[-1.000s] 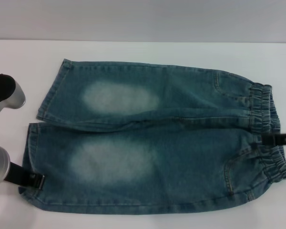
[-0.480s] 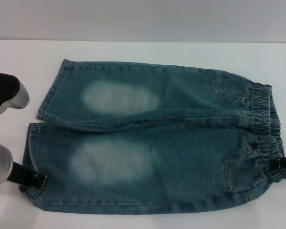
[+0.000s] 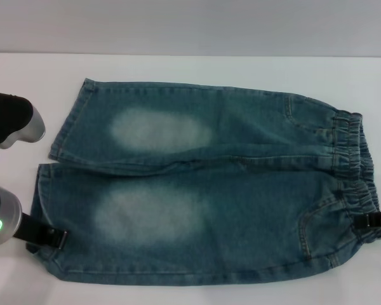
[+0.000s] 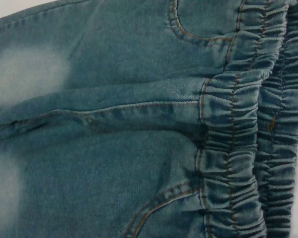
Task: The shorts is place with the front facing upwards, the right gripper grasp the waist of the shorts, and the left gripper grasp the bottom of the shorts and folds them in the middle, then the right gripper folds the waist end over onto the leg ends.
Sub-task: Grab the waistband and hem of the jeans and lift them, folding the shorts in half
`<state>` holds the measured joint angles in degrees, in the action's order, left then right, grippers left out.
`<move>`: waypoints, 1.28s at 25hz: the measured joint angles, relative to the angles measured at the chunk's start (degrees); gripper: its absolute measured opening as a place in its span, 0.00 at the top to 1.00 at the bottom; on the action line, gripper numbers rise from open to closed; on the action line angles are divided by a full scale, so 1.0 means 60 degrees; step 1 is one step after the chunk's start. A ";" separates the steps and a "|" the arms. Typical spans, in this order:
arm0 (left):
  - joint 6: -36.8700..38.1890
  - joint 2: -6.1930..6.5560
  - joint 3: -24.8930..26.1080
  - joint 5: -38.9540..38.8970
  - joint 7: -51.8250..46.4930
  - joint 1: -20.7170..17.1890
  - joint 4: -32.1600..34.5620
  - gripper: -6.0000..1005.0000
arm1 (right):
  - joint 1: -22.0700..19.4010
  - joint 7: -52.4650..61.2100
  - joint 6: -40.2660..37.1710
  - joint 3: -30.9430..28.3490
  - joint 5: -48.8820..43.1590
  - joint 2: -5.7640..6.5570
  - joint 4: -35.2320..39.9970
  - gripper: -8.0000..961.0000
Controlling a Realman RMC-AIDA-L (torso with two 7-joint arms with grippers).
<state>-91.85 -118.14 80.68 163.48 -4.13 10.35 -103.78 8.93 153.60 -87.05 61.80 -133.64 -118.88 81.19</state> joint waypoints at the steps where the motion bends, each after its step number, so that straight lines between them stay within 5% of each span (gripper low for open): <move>1: 0.0000 0.0000 0.0000 0.0000 0.0000 0.0000 0.0000 0.99 | 0.0002 -0.0003 0.0001 0.0000 -0.0008 0.0002 -0.0001 0.19; 10: 0.0061 0.0001 0.0011 0.0000 0.0042 0.0094 0.0071 0.98 | 0.0087 0.0030 0.0091 -0.0251 0.0053 0.0007 -0.0005 0.21; 15: 0.0068 0.0002 0.0015 -0.0001 0.0057 0.0148 0.0075 0.98 | 0.0284 0.0030 0.0069 -0.0354 0.0030 0.0021 -0.0191 0.45; 29: 0.0074 -0.0011 0.0057 0.0000 0.0070 0.0181 0.0088 0.98 | 0.0163 0.0080 -0.0243 -0.0603 -0.0041 -0.0009 0.0331 0.90; 32: 0.0074 -0.0005 0.0064 -0.0001 0.0073 0.0184 0.0083 0.98 | 0.0160 0.0115 -0.0267 -0.0642 -0.0041 -0.0009 0.0231 0.77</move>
<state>-91.40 -118.17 81.06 163.48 -3.69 11.45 -103.29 9.89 154.29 -88.65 57.95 -133.89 -118.94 82.58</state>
